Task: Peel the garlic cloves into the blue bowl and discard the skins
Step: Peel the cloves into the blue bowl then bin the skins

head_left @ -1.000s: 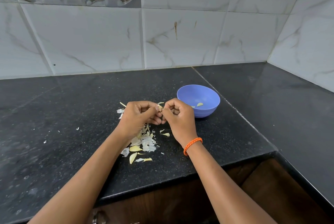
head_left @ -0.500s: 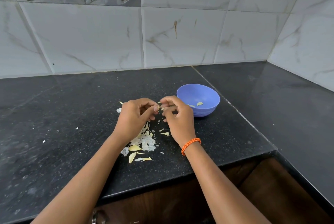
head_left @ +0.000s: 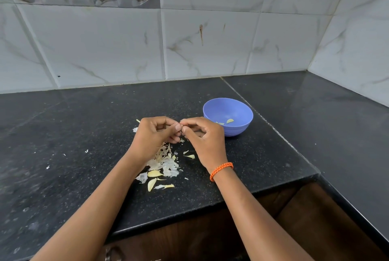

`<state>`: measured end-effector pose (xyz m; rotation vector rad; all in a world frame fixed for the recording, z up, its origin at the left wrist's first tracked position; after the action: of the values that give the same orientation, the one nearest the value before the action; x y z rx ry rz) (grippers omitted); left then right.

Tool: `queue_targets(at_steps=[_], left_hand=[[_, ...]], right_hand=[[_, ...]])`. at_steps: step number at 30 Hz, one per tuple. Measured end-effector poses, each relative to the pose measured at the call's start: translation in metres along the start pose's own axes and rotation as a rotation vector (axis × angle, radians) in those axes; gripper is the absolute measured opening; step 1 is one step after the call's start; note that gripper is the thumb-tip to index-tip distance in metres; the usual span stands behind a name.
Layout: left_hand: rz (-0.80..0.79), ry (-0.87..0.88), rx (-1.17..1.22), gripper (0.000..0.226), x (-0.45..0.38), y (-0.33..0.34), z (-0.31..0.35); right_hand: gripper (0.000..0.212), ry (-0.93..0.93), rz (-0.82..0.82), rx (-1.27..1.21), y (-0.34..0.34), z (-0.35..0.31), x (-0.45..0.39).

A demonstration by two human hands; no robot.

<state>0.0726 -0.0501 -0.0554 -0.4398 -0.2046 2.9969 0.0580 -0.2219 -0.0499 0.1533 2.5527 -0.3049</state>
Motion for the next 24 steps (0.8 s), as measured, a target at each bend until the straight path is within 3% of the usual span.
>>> queue_targets(at_steps=[19,22,24], left_hand=[[0.016,0.051,0.047,0.018,-0.001,0.001,-0.001],[0.054,0.052,0.007,0.013,-0.003,-0.004,-0.002],[0.076,0.04,-0.068,0.005,-0.005,-0.008,-0.005]], right_hand=[[0.008,0.101,-0.049,-0.228,0.0,0.006,-0.001],[0.012,0.055,-0.022,-0.138,-0.002,0.003,0.0],[0.014,-0.093,0.019,0.063,-0.007,-0.013,-0.001]])
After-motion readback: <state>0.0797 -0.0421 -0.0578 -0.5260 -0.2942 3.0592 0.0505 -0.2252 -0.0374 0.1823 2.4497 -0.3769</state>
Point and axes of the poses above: each hand's wrist, its own x-axis away from the middle knuckle, its own y-axis out of the palm, z = x × y, the point moved 7 cm from there along -x, towards the middle knuckle
